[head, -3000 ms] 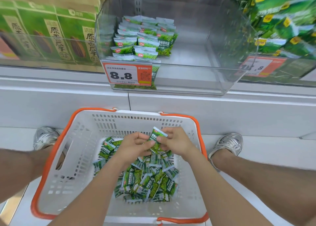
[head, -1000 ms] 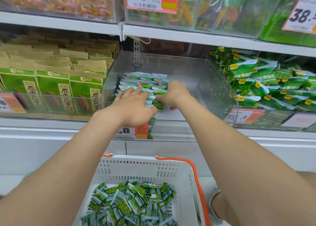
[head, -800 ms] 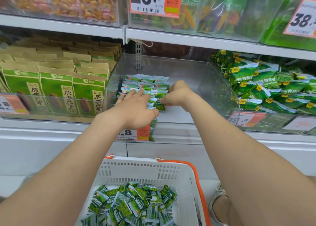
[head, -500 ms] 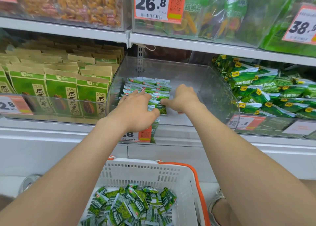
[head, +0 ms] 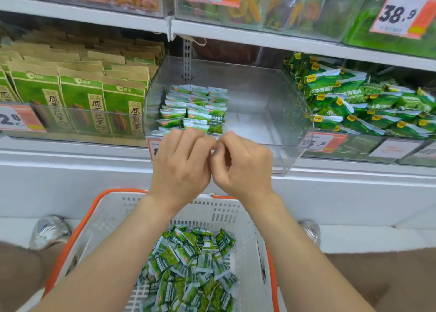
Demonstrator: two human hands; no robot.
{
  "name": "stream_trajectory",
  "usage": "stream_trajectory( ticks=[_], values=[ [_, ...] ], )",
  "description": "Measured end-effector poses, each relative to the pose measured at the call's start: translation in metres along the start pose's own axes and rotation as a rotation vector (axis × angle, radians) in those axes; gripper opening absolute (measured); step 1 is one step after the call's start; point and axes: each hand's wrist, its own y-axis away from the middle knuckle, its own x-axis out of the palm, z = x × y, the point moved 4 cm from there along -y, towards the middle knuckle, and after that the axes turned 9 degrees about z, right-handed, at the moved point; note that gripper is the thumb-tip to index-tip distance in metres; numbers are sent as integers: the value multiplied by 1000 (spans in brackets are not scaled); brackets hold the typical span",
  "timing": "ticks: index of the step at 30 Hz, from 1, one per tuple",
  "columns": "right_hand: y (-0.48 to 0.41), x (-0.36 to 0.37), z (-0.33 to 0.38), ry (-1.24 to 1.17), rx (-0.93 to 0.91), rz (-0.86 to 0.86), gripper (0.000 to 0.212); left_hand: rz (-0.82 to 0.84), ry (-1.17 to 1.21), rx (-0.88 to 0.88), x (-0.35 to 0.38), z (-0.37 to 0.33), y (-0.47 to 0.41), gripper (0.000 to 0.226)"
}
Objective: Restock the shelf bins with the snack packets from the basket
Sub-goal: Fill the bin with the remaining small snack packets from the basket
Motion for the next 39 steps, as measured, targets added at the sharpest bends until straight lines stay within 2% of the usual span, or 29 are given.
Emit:
stream_trajectory(
  ticks=[2, 3, 4, 6, 7, 9, 12, 15, 17, 18, 21, 25, 28, 29, 30, 32, 34, 36, 39],
  values=[
    [40, 16, -1, 35, 45, 113, 21, 149, 30, 58, 15, -3, 36, 9],
    [61, 28, -2, 82, 92, 244, 21, 274, 35, 69, 27, -1, 57, 8],
    [84, 43, -4, 117, 148, 444, 22, 410, 32, 71, 38, 2, 81, 6],
    [132, 70, -10, 158, 231, 894, 25, 726, 33, 43, 57, 5, 127, 11],
    [154, 80, -15, 167, 251, 1078, 25, 937, 51, 0, 65, 6, 150, 13],
    [192, 92, -22, 152, 291, 1334, 25, 1352, 83, -95, 76, 4, 191, 9],
    [235, 105, -25, 128, 329, 1649, 16, 1728, 166, -236, 86, -3, 242, 16],
    [250, 108, -24, 126, 344, 1808, 4, 1990, 281, -321, 91, -18, 290, 37],
    [249, 112, -21, 128, 346, 1805, 14, 2167, 309, -280, 90, -33, 310, 57],
    [249, 114, -20, 123, 345, 1797, 20, 2226, 301, -220, 90, -40, 316, 59],
    [247, 119, -15, 79, 341, 1778, 29, 2224, 261, -149, 101, -51, 331, 53],
    [253, 122, -9, 43, 334, 1781, 34, 2209, 189, -112, 104, -52, 333, 31],
    [257, 120, -6, 73, 308, 1817, 18, 2210, 197, -178, 101, -51, 330, 27],
    [256, 119, -4, 80, 292, 1829, 10, 2196, 232, -241, 99, -50, 331, 28],
    [256, 117, -3, 81, 284, 1840, 11, 2172, 279, -321, 98, -48, 331, 30],
    [257, 117, -2, 40, 290, 1847, 17, 2085, 392, -477, 96, -41, 328, 30],
    [258, 121, -5, -110, 381, 1798, 31, 1979, 528, -632, 97, -32, 321, 30],
    [255, 125, -7, -358, 533, 1683, 41, 1869, 690, -816, 99, -20, 311, 25],
    [238, 124, -13, -682, 757, 1431, 32, 1612, 899, -1096, 95, -2, 286, 14]
  ],
)
